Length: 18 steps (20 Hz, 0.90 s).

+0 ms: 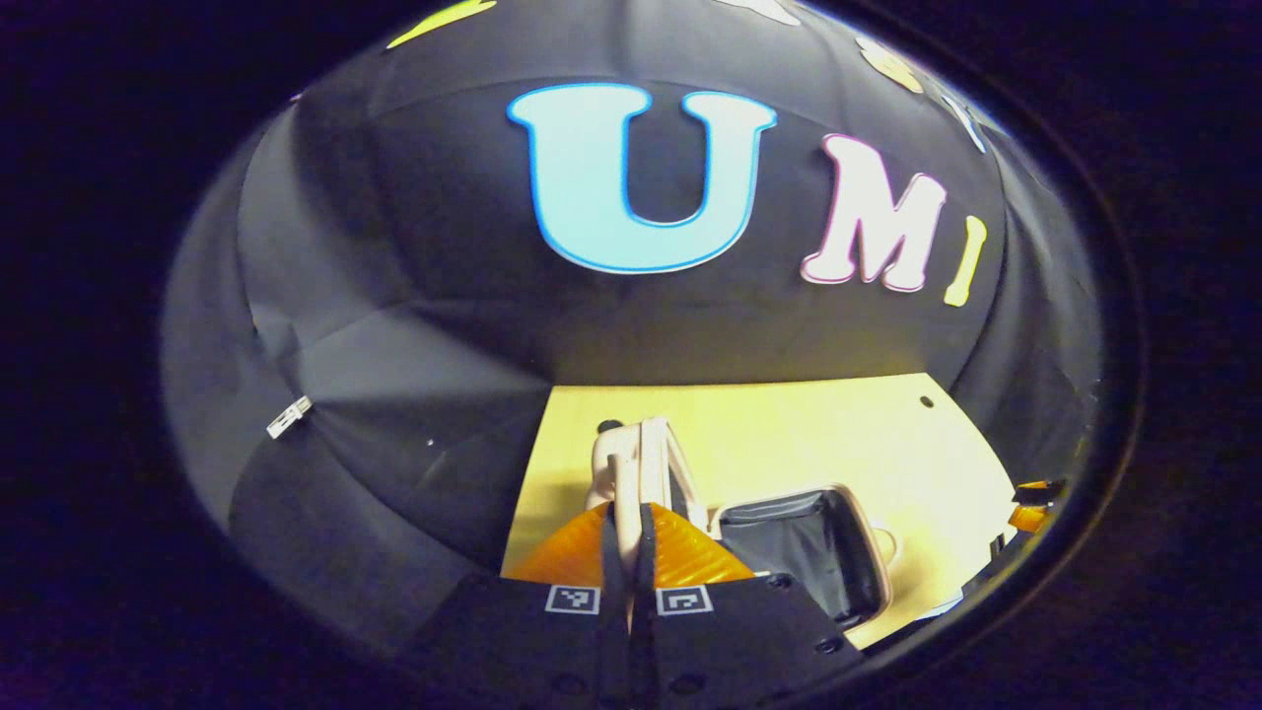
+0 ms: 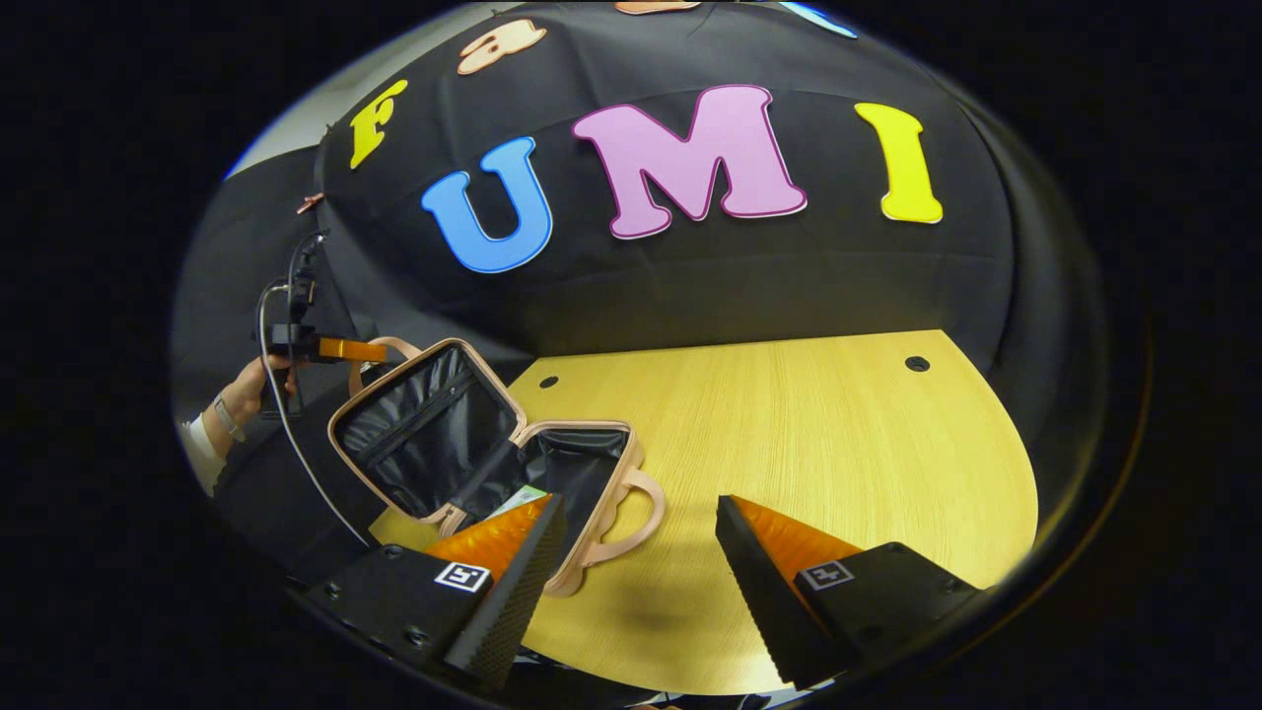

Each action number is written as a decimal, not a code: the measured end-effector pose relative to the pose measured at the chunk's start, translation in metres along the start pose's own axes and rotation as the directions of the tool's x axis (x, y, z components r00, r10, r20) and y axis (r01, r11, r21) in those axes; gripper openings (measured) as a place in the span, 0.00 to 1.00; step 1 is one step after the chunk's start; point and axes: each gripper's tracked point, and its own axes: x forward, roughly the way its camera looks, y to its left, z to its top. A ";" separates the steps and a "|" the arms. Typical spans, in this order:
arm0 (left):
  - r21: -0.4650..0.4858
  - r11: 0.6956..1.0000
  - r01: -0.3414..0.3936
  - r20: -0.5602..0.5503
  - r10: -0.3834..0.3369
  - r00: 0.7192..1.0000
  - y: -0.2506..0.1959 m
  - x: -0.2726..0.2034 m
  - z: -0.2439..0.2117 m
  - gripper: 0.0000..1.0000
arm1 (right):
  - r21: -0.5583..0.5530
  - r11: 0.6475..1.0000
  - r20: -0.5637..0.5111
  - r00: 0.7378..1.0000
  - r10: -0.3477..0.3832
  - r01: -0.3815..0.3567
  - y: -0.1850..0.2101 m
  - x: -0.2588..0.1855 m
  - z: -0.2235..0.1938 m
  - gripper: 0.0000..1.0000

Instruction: First open the suitcase, pack the skin care products into it, and then close the suitcase.

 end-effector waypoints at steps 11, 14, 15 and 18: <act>0.011 0.887 0.461 -0.168 -0.453 0.876 -0.274 0.067 -0.076 0.06 | 0.097 0.989 0.032 0.993 -0.118 0.114 -0.052 -0.038 -0.002 0.97; 0.022 0.900 0.436 -0.295 -0.411 0.863 -0.304 0.095 -0.130 0.07 | 0.119 0.980 0.061 0.984 -0.169 0.161 -0.066 -0.055 0.002 0.97; 0.032 0.905 0.424 -0.319 -0.393 0.862 -0.310 0.106 -0.143 0.06 | 0.122 0.976 0.065 0.980 -0.187 0.178 -0.071 -0.062 0.002 0.97; 0.004 0.913 0.408 -0.368 -0.378 0.849 -0.320 0.121 -0.164 0.07 | 0.122 0.967 0.058 0.971 -0.231 0.223 -0.083 -0.079 -0.005 0.97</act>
